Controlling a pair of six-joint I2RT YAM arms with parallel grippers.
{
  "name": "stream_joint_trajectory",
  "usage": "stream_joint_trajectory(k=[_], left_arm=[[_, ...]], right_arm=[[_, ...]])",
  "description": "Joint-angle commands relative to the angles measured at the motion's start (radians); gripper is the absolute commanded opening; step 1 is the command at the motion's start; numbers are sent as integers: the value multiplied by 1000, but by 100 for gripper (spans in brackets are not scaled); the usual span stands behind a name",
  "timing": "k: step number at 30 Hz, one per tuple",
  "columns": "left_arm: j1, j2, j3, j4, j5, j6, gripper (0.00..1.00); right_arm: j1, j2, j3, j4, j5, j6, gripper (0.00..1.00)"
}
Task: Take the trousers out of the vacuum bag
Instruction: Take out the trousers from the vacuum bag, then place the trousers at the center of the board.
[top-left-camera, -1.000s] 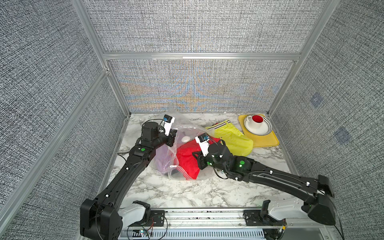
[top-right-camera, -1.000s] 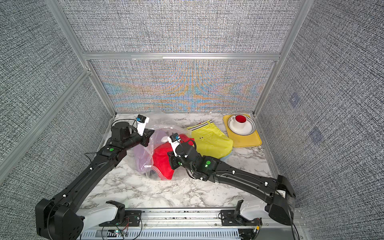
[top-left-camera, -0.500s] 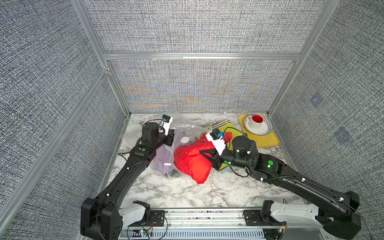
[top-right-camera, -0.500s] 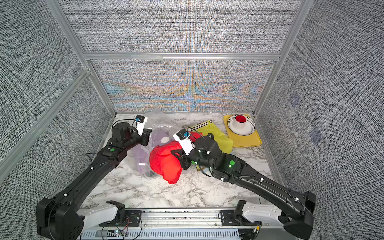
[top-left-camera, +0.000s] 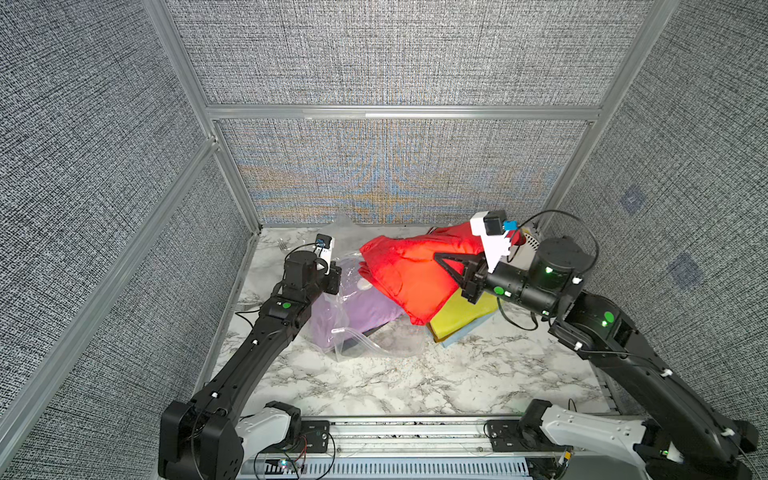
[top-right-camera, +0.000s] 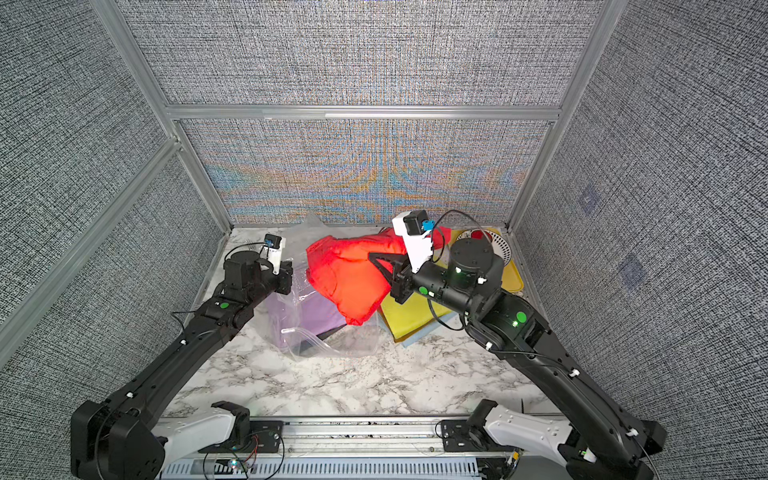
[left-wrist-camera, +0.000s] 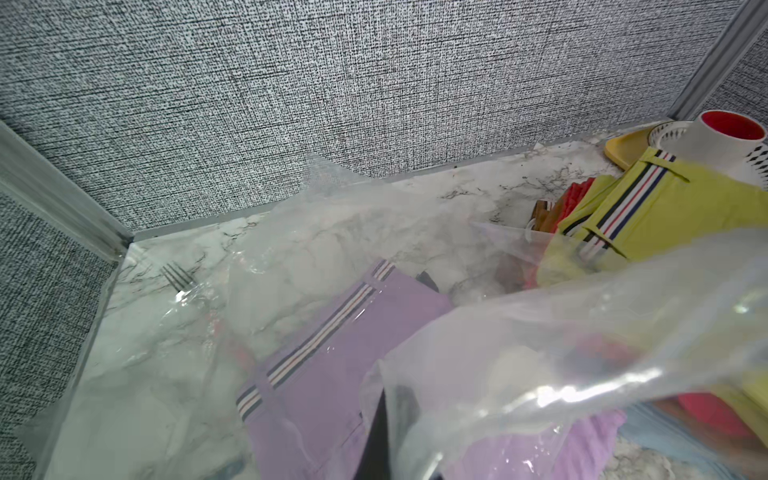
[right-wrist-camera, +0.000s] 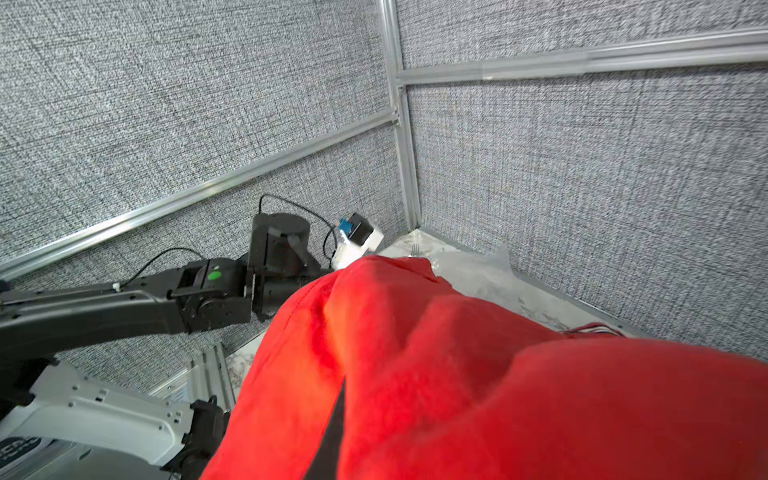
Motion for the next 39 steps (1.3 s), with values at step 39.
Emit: stream_joint_trajectory(k=[39], left_arm=[[123, -158, -24, -16, -282, -120, 0]], right_arm=[[-621, 507, 93, 299, -680, -165, 0]])
